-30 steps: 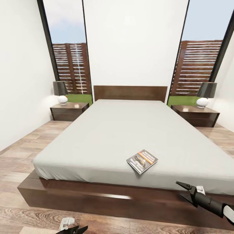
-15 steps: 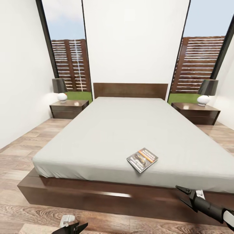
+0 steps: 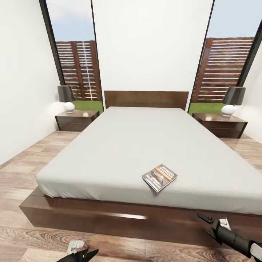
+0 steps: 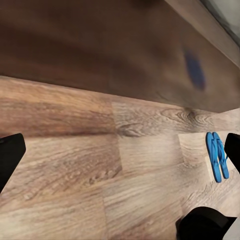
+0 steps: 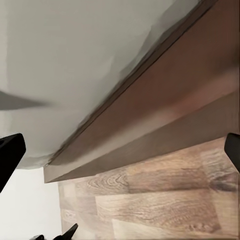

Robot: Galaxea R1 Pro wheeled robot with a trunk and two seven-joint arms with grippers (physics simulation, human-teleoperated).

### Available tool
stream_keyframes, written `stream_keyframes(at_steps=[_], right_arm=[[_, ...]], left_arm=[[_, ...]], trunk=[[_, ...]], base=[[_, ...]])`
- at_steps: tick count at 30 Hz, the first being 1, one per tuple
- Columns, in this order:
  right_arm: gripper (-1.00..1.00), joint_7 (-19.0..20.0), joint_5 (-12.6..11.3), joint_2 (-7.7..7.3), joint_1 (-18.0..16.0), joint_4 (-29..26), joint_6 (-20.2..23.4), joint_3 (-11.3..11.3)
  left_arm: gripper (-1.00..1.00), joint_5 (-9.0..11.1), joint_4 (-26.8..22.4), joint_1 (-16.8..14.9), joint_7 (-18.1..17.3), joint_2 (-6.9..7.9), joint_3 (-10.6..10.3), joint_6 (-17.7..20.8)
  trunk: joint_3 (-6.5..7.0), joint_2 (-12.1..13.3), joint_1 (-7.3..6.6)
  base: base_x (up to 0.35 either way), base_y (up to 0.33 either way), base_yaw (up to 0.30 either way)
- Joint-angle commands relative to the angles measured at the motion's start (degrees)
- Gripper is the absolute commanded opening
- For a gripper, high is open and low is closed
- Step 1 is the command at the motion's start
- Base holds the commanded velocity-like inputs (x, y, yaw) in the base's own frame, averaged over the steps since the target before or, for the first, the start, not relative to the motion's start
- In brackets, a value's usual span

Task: In the bedroom, move the book from the bed onto either nightstand, and place the two sandals side by side next to the bed.

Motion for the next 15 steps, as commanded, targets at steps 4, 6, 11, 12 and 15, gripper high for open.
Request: stream_keyframes(at_steps=[4,6,11,12,15], right_arm=[[1.0,0.17,-0.09,0.75,0.93,0.49,-1.33,-0.2],[1.0,0.16,-0.08,0.98,1.73,0.56,-2.62,-0.19],[1.0,0.13,-0.08,1.47,3.51,0.68,-6.03,-0.21],[1.0,0.15,-0.09,1.63,3.98,0.68,-6.84,-0.25],[1.0,-0.1,0.25,2.06,4.63,0.78,-7.32,0.09]], left_arm=[[1.0,-0.2,-0.01,-0.04,-0.13,-0.02,0.21,-0.42],[1.0,-0.2,-0.16,-0.04,-0.13,-0.03,0.21,-0.42],[1.0,-0.2,-0.64,-0.04,-0.13,-0.04,0.21,-0.42],[1.0,-0.2,-0.74,-0.04,-0.13,-0.04,0.21,-0.42],[1.0,-0.09,-0.48,0.29,0.2,-0.37,0.55,-0.09]], trunk=[[-0.09,-0.03,-0.01],[-0.09,-0.03,-0.01],[-0.1,-0.03,-0.01],[-0.1,-0.03,-0.01],[-0.11,-0.03,-0.01]], base=[[0.0,0.0,0.0],[0.0,0.0,0.0],[0.0,0.0,0.0],[0.0,0.0,0.0],[0.0,0.0,0.0]])
